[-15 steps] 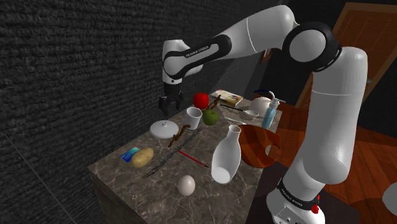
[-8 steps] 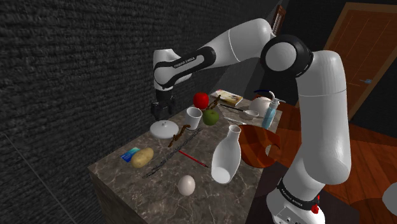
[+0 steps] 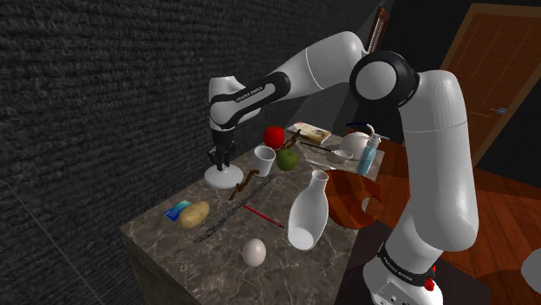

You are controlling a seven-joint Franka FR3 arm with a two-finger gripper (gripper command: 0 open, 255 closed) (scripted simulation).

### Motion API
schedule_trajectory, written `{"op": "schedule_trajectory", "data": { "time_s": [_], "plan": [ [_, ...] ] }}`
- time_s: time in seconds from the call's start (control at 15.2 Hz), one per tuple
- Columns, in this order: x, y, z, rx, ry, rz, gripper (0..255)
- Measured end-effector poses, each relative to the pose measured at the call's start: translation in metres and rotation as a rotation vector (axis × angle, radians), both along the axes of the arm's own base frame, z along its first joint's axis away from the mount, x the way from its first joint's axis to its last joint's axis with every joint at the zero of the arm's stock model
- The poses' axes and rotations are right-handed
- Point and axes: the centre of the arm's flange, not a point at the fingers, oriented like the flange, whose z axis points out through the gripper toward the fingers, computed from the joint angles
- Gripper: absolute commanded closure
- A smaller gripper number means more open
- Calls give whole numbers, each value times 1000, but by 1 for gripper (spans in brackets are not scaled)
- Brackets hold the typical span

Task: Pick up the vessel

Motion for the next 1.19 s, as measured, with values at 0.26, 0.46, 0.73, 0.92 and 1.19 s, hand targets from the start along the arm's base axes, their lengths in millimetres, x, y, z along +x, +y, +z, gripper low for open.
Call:
{"op": "schedule_trajectory", "data": {
  "time_s": [0.26, 0.46, 0.73, 0.92, 1.19],
  "plan": [
    [0, 0, 0, 0, -1, 0, 255],
    [0, 0, 0, 0, -1, 0, 255],
    [0, 0, 10, 0, 0, 0, 255],
    [1, 0, 26, 0, 0, 0, 255],
    [2, 1, 46, 0, 0, 0, 255]
  ]
}}
